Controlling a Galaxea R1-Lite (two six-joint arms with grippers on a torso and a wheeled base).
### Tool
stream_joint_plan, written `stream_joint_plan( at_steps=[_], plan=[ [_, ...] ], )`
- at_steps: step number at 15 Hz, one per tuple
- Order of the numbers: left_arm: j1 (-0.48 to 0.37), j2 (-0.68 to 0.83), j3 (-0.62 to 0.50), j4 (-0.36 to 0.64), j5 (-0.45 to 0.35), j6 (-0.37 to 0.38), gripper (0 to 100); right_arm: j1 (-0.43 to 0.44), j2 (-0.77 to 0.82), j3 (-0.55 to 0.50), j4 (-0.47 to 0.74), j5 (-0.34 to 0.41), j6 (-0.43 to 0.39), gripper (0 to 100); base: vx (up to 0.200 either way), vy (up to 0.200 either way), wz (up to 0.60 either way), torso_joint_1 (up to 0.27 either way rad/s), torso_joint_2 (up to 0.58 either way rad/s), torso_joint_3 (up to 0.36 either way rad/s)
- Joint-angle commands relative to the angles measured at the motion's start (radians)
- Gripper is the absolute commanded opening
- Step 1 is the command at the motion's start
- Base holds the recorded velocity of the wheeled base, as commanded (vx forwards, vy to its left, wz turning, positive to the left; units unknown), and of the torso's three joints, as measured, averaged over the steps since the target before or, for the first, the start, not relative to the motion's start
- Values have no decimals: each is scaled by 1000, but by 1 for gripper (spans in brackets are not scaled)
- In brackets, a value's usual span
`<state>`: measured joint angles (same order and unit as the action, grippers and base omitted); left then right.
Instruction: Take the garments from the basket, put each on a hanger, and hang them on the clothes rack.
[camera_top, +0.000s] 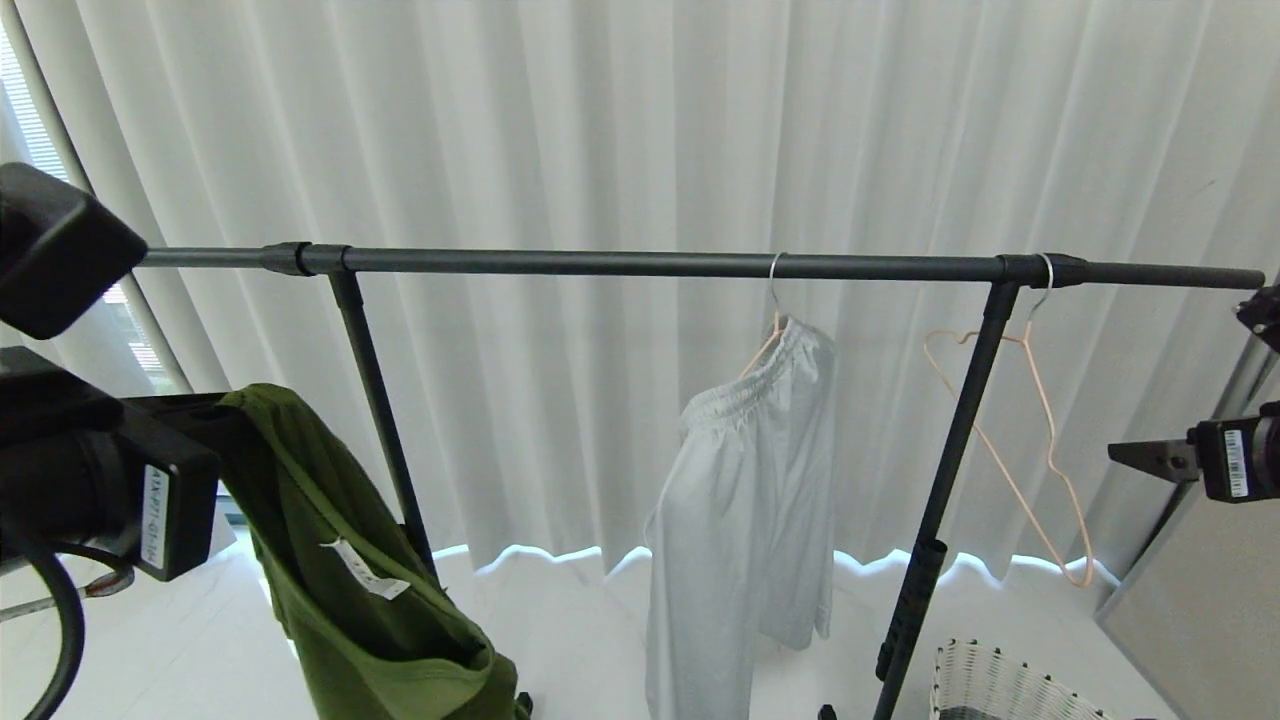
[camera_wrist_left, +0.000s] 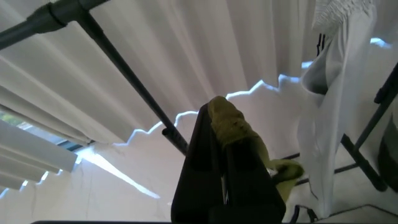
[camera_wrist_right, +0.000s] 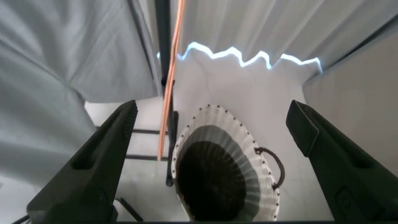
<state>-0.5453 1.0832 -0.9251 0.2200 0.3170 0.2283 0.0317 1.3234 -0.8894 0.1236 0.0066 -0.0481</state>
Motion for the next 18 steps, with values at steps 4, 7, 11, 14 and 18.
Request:
stream_joint_plan(
  at_steps=[4,7,11,14,18],
  plan=[
    [22,7,23,-14,2,2,0,36,266,50,-271,-62,4,100,0,0,0,0,0,0],
    [22,1,26,-14,5,3,0,62,373,32,-378,-79,70,100,0,0,0,0,0,0],
    [22,4,31,-14,5,3,0,63,422,-10,-384,-108,111,100,0,0,0,0,0,0],
    [22,7,35,-14,4,3,0,66,421,-33,-377,-108,109,100,0,0,0,0,0,0],
    [22,3,37,-14,5,3,0,77,428,-29,-361,-108,111,0,0,0,0,0,0,0]
  ],
)
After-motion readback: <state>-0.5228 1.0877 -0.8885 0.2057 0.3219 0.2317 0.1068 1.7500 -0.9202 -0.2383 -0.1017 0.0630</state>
